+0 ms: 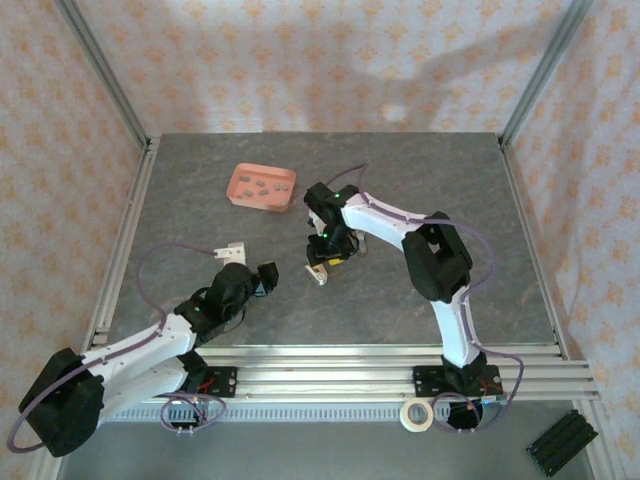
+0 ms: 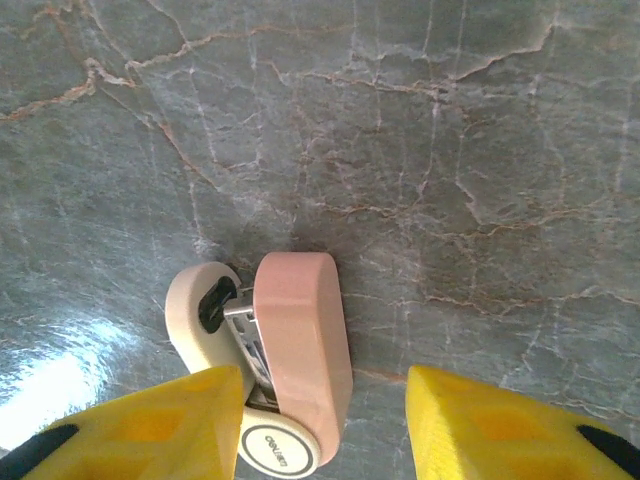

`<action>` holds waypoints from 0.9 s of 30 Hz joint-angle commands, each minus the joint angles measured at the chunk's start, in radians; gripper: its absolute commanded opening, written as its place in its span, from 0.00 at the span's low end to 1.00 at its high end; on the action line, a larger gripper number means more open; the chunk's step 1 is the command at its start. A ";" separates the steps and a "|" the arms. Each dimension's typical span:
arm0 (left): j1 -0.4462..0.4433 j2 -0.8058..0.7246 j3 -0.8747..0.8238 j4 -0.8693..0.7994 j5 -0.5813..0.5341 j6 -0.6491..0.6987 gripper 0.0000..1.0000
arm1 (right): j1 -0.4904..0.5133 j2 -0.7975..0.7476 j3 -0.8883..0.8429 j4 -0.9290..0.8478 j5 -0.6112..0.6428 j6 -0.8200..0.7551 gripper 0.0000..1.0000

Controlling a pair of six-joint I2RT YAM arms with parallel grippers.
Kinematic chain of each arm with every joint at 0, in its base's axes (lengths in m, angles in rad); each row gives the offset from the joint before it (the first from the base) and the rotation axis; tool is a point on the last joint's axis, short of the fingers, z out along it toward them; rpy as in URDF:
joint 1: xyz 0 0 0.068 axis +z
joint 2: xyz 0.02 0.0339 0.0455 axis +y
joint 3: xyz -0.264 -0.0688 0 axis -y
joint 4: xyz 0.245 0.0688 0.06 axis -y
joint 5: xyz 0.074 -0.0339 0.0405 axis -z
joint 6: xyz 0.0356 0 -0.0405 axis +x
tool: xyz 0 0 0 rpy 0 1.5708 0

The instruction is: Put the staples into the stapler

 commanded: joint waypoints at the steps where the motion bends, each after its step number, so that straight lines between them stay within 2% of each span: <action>1: 0.000 0.010 0.006 0.024 -0.014 -0.010 0.75 | 0.005 0.016 0.006 0.005 0.001 0.008 0.46; 24: 0.000 0.001 0.004 0.003 -0.011 -0.011 0.75 | 0.020 0.095 0.018 0.015 0.122 -0.014 0.41; 27: 0.000 -0.012 0.002 -0.013 -0.010 -0.016 0.74 | 0.033 0.105 0.035 -0.002 0.151 -0.026 0.35</action>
